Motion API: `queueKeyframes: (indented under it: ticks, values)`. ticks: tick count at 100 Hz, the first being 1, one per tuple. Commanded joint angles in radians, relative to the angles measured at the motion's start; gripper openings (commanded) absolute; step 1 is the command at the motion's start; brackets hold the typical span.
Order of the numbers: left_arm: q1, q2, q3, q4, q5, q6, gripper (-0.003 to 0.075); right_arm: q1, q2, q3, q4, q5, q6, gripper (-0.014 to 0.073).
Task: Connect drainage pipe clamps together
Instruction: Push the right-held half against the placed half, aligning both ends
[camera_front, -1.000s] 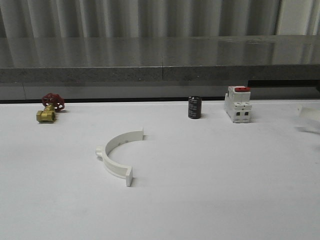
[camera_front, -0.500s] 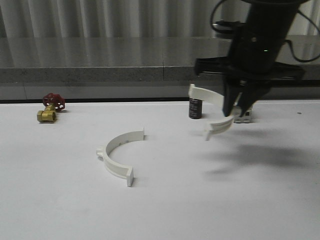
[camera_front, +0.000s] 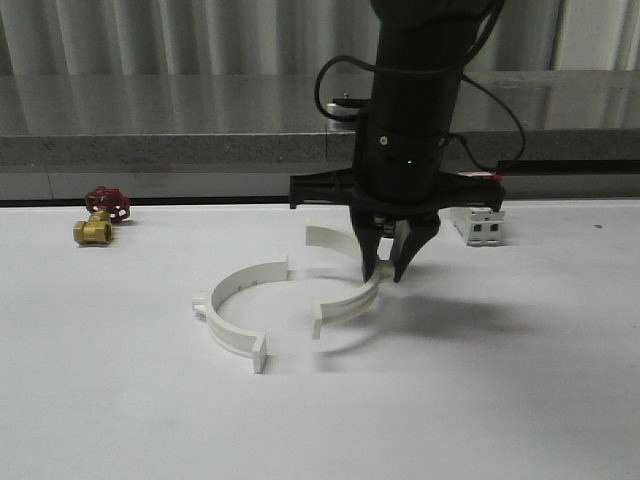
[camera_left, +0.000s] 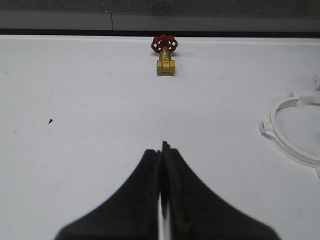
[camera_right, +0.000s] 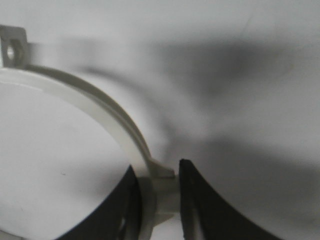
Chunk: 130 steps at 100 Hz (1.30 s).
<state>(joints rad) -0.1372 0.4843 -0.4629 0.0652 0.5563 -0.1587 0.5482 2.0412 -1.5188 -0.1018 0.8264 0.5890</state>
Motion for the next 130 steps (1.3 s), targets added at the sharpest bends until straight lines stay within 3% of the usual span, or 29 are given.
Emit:
queueKeyframes:
  ticks: [1, 130]
  values:
    - [0.002, 0.002, -0.030, 0.000, -0.067, -0.011, -0.0020, 0.013, -0.047, -0.032, -0.027, -0.009, 0.016, 0.0034]
    - [0.002, 0.002, -0.030, 0.000, -0.067, -0.011, -0.0020, 0.047, 0.004, -0.040, -0.051, -0.033, 0.172, 0.0034]
